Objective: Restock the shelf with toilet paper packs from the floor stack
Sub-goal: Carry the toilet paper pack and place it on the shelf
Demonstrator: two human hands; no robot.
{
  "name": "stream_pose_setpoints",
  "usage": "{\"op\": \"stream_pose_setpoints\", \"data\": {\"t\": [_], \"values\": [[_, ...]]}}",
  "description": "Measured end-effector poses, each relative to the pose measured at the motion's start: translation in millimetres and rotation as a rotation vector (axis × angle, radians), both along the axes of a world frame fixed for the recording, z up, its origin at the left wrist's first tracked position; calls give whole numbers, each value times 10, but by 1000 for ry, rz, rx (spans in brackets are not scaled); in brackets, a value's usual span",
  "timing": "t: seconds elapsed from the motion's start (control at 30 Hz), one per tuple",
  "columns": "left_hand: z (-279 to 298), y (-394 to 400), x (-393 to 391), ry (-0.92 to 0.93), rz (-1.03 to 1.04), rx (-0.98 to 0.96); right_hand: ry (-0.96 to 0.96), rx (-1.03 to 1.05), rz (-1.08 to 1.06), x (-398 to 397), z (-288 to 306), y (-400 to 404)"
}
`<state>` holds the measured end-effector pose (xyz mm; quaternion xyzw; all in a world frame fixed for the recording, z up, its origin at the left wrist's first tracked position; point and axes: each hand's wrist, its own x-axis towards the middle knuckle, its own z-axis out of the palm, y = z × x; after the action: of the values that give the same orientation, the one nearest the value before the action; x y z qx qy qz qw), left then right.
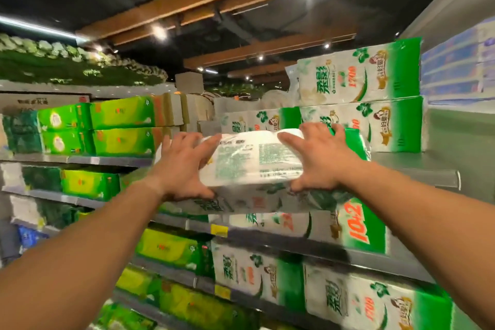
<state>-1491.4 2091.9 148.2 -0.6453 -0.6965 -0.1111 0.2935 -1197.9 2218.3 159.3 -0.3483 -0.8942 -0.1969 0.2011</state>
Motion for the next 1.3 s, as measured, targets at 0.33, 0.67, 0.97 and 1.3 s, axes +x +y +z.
{"op": "stream_pose_setpoints", "data": {"t": [0.33, 0.67, 0.97, 1.3], "values": [[946, 1385, -947, 85, -141, 210, 109, 177, -118, -870, 911, 1027], [1786, 3040, -2107, 172, -221, 414, 203, 358, -218, -1969, 1648, 2277], [2076, 4298, -2787, 107, -299, 411, 149, 342, -297, -2585, 2100, 3211], [2479, 4852, -3276, 42, -336, 342, 139, 256, -335, -3063, 2500, 3754]]}}
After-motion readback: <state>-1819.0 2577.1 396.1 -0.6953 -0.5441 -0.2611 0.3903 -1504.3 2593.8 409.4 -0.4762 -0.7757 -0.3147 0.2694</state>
